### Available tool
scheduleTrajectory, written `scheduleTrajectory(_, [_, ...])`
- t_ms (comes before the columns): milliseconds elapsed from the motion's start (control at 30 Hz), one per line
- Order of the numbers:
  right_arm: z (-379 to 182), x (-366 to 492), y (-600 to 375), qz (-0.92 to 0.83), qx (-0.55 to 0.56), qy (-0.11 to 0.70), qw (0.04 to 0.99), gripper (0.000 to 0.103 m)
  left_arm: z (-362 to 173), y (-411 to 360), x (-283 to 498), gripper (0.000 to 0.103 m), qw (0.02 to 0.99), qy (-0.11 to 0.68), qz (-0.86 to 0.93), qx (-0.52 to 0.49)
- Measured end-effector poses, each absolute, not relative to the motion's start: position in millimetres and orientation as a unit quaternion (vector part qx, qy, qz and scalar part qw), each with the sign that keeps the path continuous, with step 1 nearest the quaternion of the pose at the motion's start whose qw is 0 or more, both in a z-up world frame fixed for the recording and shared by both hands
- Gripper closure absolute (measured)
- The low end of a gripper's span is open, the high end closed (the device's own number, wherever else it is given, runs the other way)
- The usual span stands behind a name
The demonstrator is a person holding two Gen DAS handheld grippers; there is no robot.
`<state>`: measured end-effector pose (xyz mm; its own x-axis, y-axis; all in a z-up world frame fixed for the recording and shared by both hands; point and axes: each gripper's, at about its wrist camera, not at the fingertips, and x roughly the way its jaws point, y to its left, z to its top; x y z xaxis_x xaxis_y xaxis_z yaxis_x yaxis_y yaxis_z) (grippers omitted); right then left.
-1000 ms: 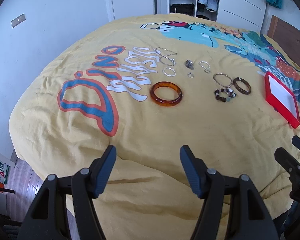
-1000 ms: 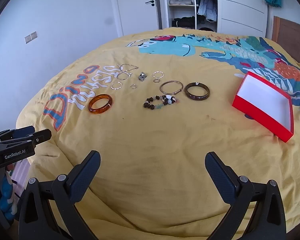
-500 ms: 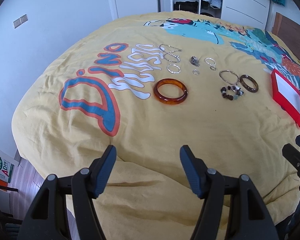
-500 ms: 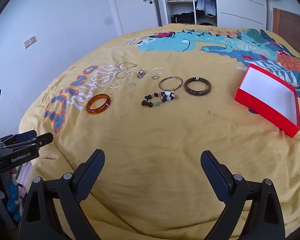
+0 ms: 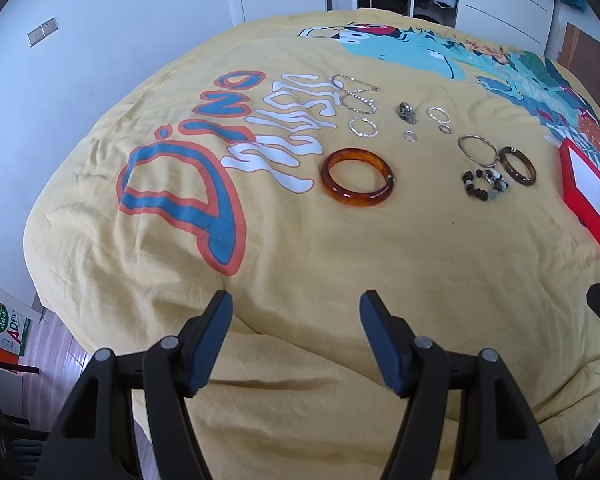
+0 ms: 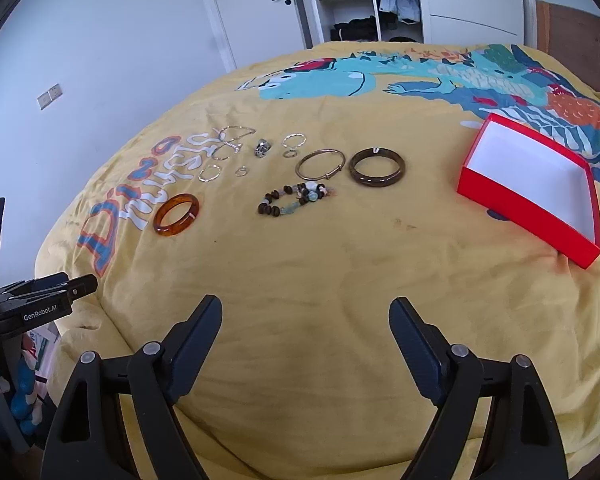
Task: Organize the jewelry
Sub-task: 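Move both open tools toward the bangles on the duvet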
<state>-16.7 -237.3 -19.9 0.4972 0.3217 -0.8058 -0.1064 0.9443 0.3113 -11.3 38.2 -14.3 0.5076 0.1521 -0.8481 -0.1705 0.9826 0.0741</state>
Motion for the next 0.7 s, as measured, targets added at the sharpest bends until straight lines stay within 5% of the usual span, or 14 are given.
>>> scheduleTrajectory(367, [-18, 4, -254, 0.122, 0.120, 0.478, 0.862, 0.020, -16, 42, 22, 0.039, 0.868, 0.484, 0.108, -0.009])
scheduleTrajectory(700, [-25, 36, -253, 0.136, 0.140, 0.482, 0.854, 0.036, -30, 56, 56, 0.040, 0.861, 0.496, 0.111, -0.035])
